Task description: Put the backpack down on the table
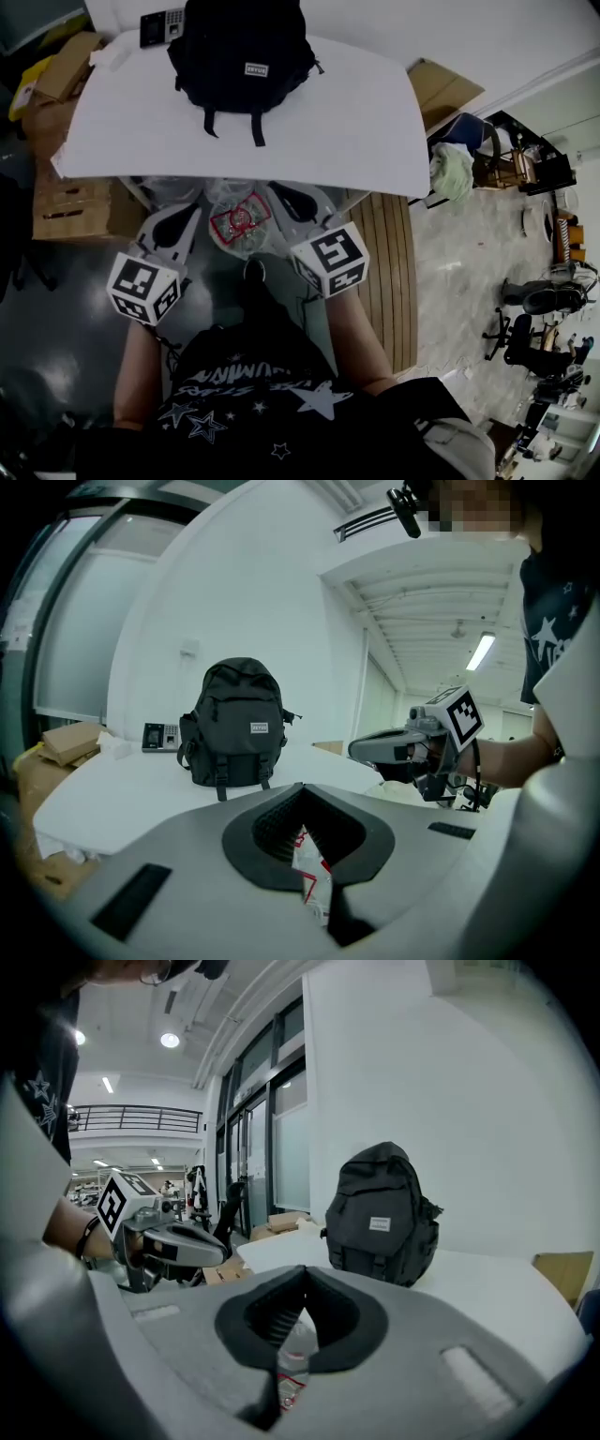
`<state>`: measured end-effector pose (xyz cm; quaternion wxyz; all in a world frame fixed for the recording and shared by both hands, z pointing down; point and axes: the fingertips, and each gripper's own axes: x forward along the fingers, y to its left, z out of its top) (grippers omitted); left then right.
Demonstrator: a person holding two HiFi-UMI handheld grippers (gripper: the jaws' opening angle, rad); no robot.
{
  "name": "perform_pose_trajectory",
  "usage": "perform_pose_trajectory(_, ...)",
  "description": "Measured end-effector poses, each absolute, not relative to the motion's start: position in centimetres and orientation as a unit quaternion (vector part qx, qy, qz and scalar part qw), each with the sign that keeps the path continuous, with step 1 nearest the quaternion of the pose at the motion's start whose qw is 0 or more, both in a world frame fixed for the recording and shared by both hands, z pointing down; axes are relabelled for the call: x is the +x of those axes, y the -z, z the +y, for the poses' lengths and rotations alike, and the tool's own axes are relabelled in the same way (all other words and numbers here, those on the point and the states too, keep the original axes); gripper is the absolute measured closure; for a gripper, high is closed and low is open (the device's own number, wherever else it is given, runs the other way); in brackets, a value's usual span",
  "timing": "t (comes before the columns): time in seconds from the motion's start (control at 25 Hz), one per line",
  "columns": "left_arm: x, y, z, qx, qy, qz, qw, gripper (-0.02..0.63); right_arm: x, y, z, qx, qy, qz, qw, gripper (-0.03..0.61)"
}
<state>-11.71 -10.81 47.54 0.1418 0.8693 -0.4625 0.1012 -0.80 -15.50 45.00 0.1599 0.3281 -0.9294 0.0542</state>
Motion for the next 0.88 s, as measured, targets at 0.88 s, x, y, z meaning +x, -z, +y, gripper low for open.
perform_pose_trajectory(0.88,-14.9,-44.0,6.5,0.885,-0.077,-0.447,0.104,0.606,-2.7,-41.0,2.7,0.371,-0.009,-0.915,0.158,0.578)
